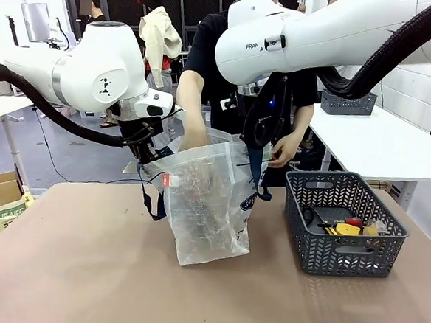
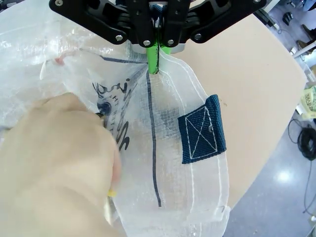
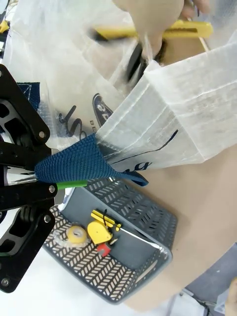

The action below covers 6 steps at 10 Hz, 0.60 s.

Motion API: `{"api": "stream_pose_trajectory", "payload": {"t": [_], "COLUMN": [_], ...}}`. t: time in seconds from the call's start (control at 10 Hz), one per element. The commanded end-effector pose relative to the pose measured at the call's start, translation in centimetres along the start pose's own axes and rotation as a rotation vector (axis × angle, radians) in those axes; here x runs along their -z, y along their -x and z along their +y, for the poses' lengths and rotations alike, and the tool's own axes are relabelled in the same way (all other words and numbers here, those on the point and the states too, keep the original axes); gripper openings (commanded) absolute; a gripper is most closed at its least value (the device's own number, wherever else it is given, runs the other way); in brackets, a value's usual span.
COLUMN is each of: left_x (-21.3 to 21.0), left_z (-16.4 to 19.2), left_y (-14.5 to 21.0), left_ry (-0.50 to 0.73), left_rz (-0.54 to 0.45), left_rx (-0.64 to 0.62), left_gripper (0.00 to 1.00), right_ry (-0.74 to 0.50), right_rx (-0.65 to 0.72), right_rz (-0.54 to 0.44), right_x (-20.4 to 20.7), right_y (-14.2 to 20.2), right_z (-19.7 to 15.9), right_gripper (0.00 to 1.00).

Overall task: Transfer purchased items from the store into the shopping bag.
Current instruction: Move the Reusable shopping bag to the right side of the table.

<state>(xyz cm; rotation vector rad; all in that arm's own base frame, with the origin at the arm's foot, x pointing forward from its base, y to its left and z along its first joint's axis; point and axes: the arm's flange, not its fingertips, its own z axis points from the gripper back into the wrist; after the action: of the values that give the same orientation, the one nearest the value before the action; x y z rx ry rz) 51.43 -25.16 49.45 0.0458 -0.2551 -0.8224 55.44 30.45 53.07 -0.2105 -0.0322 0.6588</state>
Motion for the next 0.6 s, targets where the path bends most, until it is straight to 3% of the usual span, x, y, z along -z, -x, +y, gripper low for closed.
{"api": "stream_pose_trajectory", "payload": {"t": [0.0,0.5], "left_x": [-0.01,-0.01], "left_z": [0.01,0.01], "left_y": [0.09,0.09], "left_ry": [-0.001,-0.001], "left_rz": [0.001,0.001], "left_rx": [-0.003,-0.003], "left_gripper": [0.00,0.00], "right_ry": [0.001,0.001], "right_rx": [0.004,0.004], "right_rz": [0.002,0.002], "right_x": [0.16,0.16], "right_y": [0.08,0.08], "right_z": [-0.14,-0.14], "right_gripper": [0.00,0.00]}}
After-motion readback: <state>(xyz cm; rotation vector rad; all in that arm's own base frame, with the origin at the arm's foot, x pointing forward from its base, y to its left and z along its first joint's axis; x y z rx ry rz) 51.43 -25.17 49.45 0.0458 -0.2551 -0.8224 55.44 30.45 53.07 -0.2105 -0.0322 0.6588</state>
